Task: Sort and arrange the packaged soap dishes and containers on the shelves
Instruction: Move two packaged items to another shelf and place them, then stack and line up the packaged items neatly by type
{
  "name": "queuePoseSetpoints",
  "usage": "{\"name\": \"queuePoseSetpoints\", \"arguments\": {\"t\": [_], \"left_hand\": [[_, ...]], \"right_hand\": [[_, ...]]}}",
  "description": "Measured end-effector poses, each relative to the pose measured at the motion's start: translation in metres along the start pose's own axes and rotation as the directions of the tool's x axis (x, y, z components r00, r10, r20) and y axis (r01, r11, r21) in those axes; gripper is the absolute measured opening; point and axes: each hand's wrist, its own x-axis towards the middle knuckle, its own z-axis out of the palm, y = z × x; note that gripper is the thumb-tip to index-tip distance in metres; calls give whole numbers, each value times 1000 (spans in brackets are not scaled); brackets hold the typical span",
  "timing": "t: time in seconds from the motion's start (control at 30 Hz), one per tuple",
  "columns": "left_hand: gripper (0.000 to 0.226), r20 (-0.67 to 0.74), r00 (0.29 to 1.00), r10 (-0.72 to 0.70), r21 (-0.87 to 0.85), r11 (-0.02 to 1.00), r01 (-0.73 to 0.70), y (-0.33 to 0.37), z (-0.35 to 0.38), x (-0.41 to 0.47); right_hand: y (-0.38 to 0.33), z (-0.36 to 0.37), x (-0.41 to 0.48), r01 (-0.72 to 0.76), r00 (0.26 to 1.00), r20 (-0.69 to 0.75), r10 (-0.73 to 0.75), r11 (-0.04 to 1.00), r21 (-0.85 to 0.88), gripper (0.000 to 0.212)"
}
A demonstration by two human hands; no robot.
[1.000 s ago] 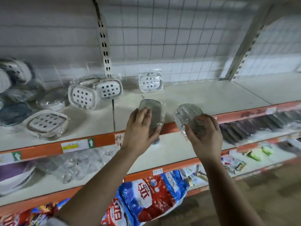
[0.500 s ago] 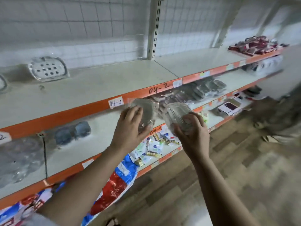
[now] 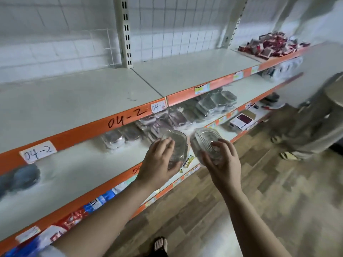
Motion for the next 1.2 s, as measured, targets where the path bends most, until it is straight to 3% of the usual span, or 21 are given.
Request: {"name": "queuePoseSetpoints", "arguments": {"t": [0.3,0.67,0.93,1.2], "left_hand": [[62,60,997,-45,22,999,44,1,70,110],[69,12,973,-230,79,970,229,15,164,187],[68,-127,881,-456,127,873,470,45,240,233],[67,-266,796,-544,122,800,587,26,278,245]], "right_hand": [[92,13,106,-40,996,76,44,998,-52,32],[209,37,208,114,947,299,-113,993,14,38],[298,57,277,188,848,478,-230,973,136,39],[316,122,306,256,781,519,-348,936,243,44]]}}
